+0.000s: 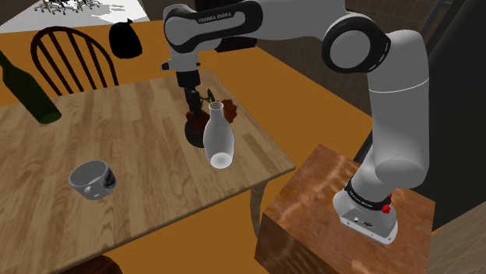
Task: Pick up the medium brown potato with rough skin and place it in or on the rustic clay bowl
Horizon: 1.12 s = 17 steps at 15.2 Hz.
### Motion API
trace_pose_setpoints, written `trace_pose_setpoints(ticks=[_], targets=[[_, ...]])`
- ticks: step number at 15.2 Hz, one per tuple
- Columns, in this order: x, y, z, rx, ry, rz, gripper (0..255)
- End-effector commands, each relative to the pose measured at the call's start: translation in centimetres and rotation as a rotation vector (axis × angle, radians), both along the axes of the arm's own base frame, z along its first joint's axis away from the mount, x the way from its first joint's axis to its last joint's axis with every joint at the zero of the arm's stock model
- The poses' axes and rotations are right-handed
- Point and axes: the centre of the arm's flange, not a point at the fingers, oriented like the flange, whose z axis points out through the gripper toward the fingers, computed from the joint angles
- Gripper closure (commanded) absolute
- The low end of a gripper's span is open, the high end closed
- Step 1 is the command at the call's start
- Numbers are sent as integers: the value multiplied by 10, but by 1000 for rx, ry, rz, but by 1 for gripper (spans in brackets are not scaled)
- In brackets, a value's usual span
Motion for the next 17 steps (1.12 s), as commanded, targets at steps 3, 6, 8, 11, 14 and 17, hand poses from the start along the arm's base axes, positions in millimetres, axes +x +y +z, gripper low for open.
trace_pose_setpoints(ticks=[3,6,8,11,14,17], targets=[[0,0,0,0,0,0,0],[4,-2,13,0,0,0,0],[11,-7,38,0,0,0,0],[14,-9,47,0,0,0,0],[14,-9,47,0,0,0,0],[14,-9,47,0,0,0,0]])
